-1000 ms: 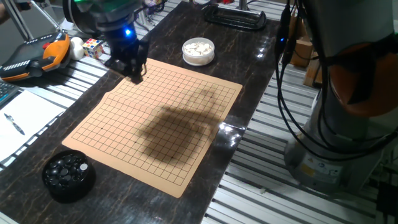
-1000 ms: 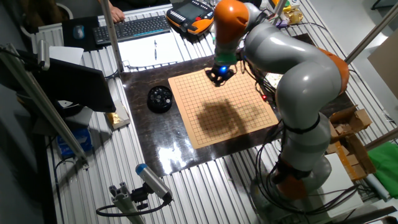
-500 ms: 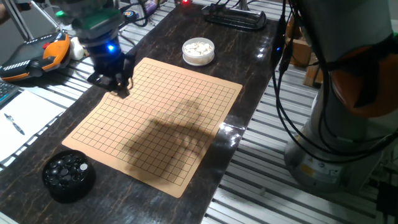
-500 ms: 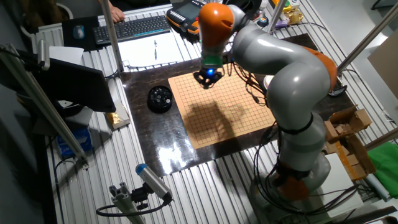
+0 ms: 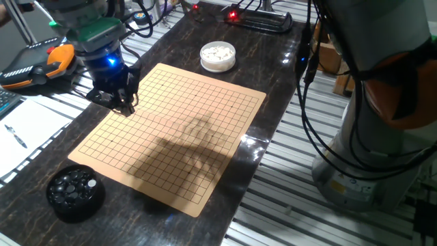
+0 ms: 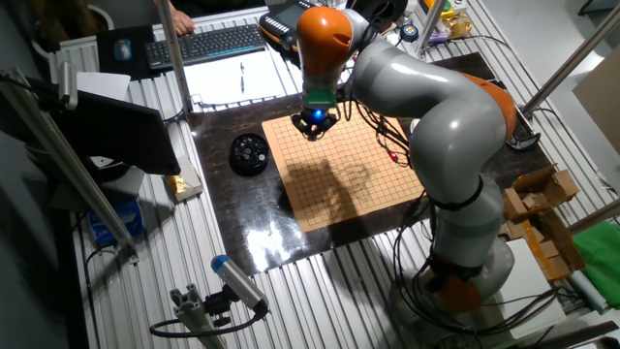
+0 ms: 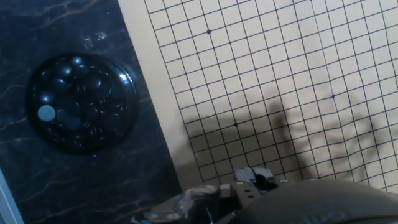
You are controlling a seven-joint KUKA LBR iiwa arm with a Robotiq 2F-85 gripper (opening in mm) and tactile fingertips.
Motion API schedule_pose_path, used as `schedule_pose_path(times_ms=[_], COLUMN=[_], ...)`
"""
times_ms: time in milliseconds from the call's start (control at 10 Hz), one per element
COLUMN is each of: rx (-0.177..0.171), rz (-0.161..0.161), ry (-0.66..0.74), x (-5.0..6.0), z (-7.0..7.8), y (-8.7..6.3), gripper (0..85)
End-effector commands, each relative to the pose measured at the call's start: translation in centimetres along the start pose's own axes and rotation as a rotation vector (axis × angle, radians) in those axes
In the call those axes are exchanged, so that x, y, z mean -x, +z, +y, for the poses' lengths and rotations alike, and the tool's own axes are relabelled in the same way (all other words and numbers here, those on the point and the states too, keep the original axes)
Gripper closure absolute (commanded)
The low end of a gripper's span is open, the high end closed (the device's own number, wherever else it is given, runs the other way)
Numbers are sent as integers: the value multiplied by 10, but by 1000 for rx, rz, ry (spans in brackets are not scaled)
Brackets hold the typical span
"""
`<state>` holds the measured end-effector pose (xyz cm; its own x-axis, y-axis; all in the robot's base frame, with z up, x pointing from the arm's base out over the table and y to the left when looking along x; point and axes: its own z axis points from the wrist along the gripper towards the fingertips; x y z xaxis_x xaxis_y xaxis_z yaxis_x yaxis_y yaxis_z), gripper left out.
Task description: Play the first move as black on the 3-4 point in the upper right corner of the Go board
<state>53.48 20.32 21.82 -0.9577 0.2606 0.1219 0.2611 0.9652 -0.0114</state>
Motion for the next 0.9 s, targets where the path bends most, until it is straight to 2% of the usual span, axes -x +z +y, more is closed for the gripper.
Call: schedule_pose_path(times_ms=[0, 100, 200, 300, 400, 500, 600, 700, 800], rx=[0, -8, 2, 36, 31, 8, 13, 23, 64], rz=[0, -7, -8, -1, 10, 18, 45, 60, 67], ry=[-5, -34, -87, -138, -209, -262, -297, -320, -310], x=[1, 1, 1, 1, 1, 1, 1, 1, 1], z=[-1, -2, -2, -2, -2, -2, -2, -2, -2], y=[0, 0, 0, 0, 0, 0, 0, 0, 0], gripper=[843, 843, 843, 843, 843, 843, 843, 843, 843])
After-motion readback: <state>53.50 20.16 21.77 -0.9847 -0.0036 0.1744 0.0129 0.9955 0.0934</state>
